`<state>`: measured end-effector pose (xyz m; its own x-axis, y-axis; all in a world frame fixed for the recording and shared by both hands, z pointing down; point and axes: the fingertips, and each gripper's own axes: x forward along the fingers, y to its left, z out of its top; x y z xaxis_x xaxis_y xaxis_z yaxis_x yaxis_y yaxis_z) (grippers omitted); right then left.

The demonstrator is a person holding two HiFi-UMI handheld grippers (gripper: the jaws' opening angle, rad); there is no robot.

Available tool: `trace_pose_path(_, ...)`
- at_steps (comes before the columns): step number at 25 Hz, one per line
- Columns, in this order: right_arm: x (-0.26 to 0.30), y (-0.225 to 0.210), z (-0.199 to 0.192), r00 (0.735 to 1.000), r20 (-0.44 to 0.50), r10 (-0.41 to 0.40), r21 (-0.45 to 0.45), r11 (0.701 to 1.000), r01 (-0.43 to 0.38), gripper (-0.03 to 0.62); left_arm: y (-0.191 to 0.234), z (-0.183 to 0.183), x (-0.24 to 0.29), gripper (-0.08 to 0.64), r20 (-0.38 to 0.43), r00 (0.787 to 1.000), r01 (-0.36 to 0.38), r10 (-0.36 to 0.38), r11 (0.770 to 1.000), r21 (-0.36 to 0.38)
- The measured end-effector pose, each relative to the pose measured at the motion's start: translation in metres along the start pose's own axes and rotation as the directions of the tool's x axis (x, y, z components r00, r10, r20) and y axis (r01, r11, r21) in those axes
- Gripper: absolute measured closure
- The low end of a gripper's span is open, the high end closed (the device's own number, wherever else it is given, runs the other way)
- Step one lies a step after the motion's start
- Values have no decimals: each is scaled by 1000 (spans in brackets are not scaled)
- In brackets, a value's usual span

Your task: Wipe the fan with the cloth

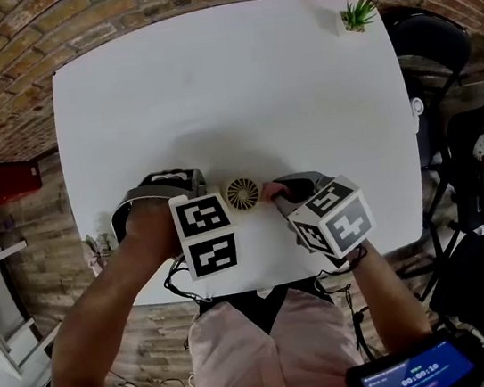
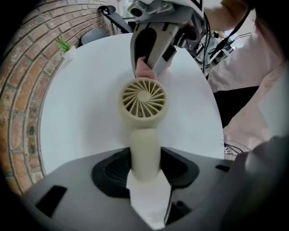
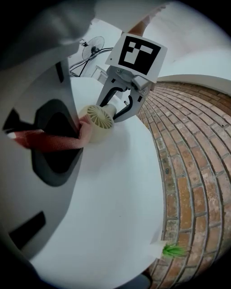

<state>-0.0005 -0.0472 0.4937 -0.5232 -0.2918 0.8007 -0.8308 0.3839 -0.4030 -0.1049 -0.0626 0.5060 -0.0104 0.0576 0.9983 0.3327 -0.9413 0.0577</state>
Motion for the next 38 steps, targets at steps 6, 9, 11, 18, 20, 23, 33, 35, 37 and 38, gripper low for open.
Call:
trace_pose_path(6,-1,-1,-1,1000,-20,-10,-71,997,9,557,-2,2,0,360,-34,999,-34,37,995,92)
trace_pose_path(9,-1,-1,-1,1000,-30,-5,-98,995,2,558,-3,3,1,360,-46,998,-44,50,992,121)
trace_pose_path(11,-1,0,-1,999,-39,-7,-124,992,2,558,-4,4,0,360,-53,997,-55,63,988,142)
trace_pose_path(18,-2,4,-4,997,-73,5,-224,974,-22,558,-5,5,0,360,-74,992,-81,99,975,209)
trace_pose_path(20,-2,7,-6,996,-84,16,-252,967,-36,558,-7,6,0,360,-84,990,-94,117,966,240)
trace_pose_path(23,-2,9,-6,995,-93,29,-291,955,-55,558,-8,7,0,360,-103,983,-115,152,946,302)
trace_pose_path(33,0,16,-9,989,-139,49,-392,914,-101,558,-11,10,2,362,-147,966,-134,215,894,426)
trace_pose_path(35,1,18,-9,987,-149,55,-415,903,-113,558,-12,11,2,361,-153,962,-139,228,884,446)
trace_pose_path(37,1,20,-9,985,-160,59,-445,887,-126,558,-12,11,1,362,-158,955,-148,249,867,476)
trace_pose_path(38,2,21,-9,984,-167,61,-460,878,-133,558,-11,11,0,362,-163,950,-153,265,854,498)
